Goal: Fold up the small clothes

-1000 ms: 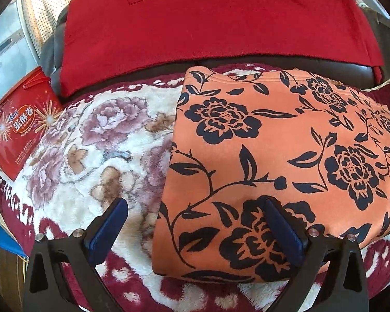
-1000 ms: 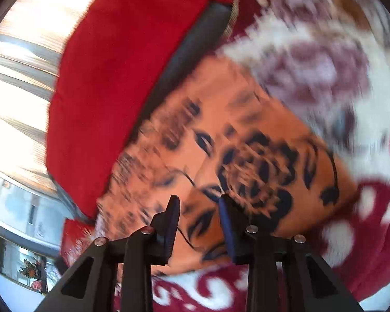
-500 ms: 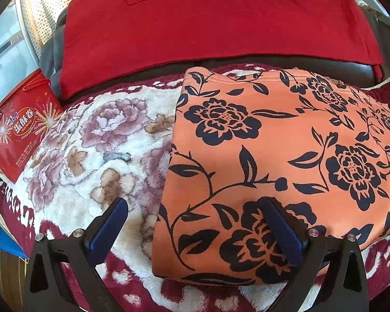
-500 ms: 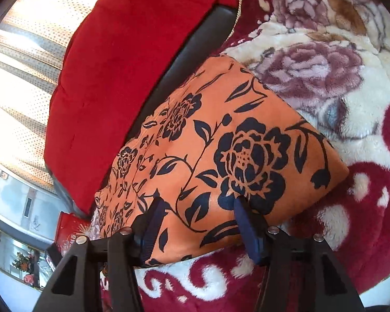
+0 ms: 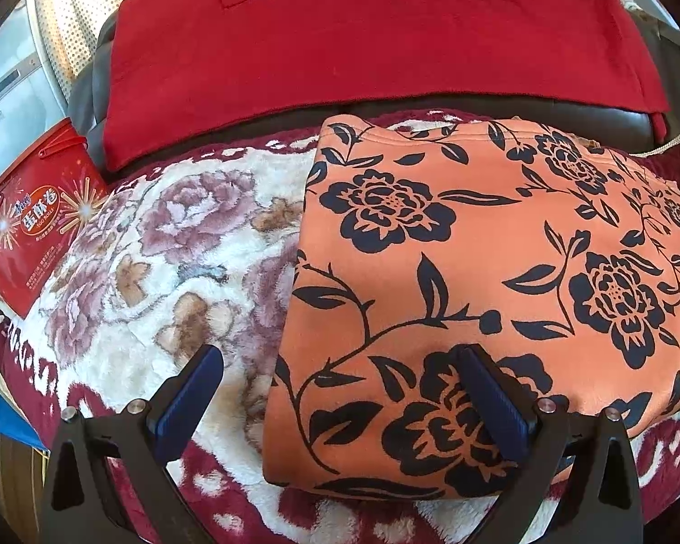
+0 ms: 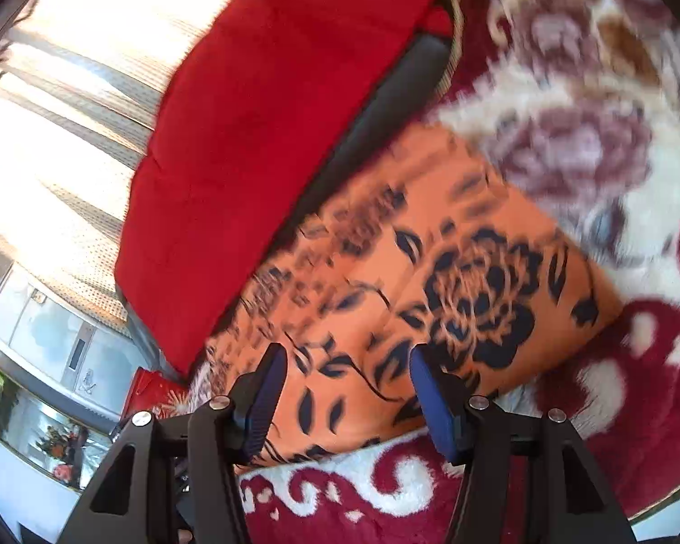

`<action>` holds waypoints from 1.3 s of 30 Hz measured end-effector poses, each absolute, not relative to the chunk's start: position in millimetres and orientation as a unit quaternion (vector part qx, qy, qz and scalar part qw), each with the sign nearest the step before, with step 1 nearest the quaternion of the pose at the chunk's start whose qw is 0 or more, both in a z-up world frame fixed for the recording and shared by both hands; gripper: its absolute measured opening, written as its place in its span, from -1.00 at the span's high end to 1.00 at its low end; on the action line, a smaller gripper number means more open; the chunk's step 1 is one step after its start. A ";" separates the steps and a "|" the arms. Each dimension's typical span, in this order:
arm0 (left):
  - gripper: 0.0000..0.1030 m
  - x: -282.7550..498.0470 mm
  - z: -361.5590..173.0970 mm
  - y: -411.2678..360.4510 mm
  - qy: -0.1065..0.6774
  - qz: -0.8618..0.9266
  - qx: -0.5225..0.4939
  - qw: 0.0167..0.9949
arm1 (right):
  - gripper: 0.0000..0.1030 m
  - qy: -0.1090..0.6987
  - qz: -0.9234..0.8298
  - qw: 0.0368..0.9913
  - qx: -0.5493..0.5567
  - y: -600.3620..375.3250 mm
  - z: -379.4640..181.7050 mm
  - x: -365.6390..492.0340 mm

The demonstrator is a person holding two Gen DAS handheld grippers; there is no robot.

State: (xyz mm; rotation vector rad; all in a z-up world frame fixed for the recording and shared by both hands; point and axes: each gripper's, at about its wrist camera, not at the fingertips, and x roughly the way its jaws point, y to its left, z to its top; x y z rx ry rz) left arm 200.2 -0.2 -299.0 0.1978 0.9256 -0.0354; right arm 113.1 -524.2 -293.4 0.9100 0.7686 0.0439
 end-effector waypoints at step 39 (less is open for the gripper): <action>-1.00 211.4 -304.4 22.2 0.481 -0.017 0.041 0.875 | -0.13 0.291 -0.040 0.751 0.592 -565.7 -332.2 61.2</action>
